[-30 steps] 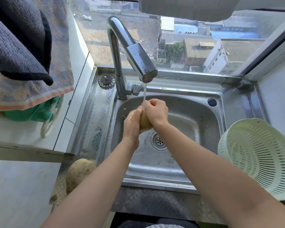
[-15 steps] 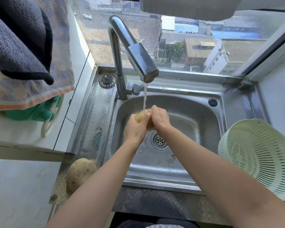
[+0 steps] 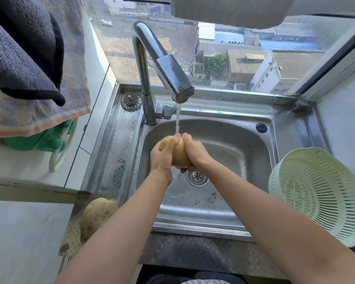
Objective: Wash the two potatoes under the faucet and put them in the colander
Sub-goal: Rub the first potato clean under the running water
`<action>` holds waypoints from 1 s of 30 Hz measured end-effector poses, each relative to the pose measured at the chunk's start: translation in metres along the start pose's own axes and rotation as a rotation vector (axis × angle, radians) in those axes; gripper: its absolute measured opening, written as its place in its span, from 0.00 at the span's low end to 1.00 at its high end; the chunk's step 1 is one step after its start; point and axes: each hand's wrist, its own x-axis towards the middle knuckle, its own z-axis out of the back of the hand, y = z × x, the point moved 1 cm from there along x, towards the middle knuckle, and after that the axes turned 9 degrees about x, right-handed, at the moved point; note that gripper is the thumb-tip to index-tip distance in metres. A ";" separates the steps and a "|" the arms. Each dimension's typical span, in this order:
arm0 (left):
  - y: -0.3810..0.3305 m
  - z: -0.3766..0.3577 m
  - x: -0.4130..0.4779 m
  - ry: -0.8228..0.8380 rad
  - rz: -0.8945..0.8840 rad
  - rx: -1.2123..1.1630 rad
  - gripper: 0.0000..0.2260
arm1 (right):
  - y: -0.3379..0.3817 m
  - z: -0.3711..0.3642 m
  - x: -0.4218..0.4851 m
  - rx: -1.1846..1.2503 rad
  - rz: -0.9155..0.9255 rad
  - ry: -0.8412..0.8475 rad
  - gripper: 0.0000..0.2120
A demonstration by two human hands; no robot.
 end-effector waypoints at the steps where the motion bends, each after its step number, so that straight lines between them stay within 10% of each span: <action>1: -0.002 0.001 0.001 0.030 0.058 -0.121 0.14 | 0.001 -0.001 -0.001 0.009 -0.032 0.030 0.26; 7: -0.010 0.002 0.003 0.107 -0.027 -0.158 0.12 | 0.008 0.001 -0.003 0.226 -0.276 0.226 0.27; 15: -0.024 -0.013 0.006 -0.352 -0.123 0.101 0.12 | -0.002 -0.011 -0.002 0.083 0.152 0.099 0.33; 21: -0.013 0.004 0.017 0.186 -0.090 0.058 0.08 | 0.003 0.010 -0.001 0.019 -0.021 0.040 0.26; 30: -0.022 -0.009 0.016 -0.339 -0.210 0.180 0.13 | 0.002 0.002 -0.008 0.041 0.203 0.132 0.24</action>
